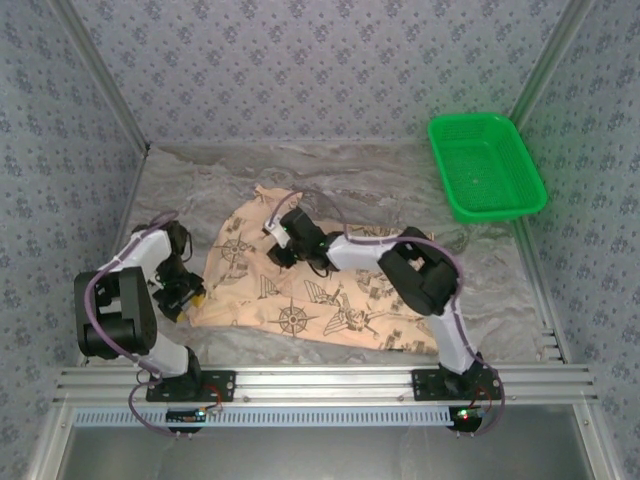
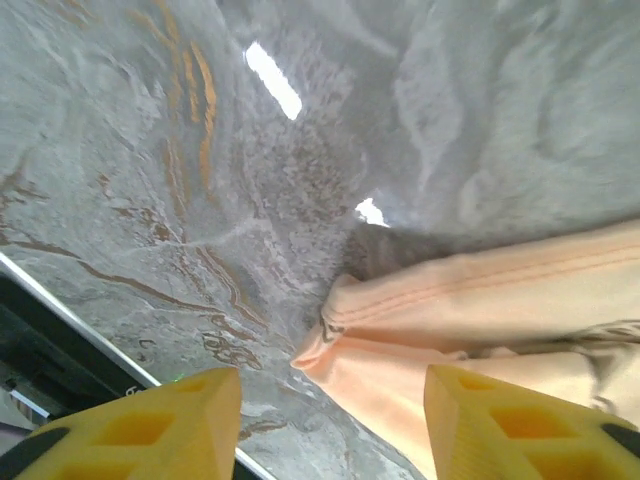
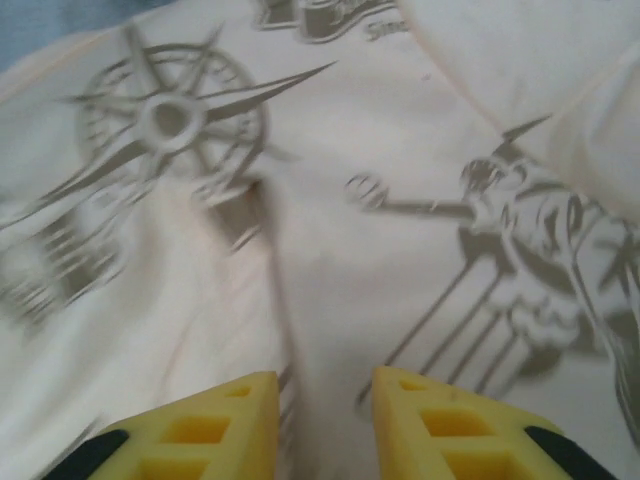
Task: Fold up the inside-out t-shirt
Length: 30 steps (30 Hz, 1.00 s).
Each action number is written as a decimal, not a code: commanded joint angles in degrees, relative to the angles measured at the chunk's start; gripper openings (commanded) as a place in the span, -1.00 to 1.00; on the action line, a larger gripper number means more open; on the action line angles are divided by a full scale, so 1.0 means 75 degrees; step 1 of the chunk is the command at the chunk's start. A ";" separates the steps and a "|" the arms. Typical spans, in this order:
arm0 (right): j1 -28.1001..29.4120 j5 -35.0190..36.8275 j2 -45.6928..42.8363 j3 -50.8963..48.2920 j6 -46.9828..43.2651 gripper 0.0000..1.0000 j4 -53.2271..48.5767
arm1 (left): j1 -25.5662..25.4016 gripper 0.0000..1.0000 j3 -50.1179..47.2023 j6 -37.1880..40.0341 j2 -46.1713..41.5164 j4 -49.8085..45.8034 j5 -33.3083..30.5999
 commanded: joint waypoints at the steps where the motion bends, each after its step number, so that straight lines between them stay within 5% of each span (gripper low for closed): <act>1: 0.0180 -0.0338 -0.1550 -0.0689 0.0230 -0.34 -0.0077 | 0.0039 0.07 0.0619 0.0330 -0.0550 -0.0558 -0.0276; 13: 0.1545 -0.2059 -0.2560 -0.3049 -0.0901 -0.48 -0.1122 | -0.2349 -0.03 -0.0073 -0.1169 -0.1017 0.0115 0.0101; 17: 0.1654 -0.1797 -0.2254 -0.3036 -0.1666 -0.52 -0.2080 | -0.2386 -0.23 -0.1082 -0.1793 -0.0983 0.0711 0.0100; 30: 0.2110 -0.0287 -0.1338 -0.2251 -0.6082 -0.62 -0.5914 | -0.1694 -0.33 -0.1715 -0.2012 -0.0315 0.1002 -0.1120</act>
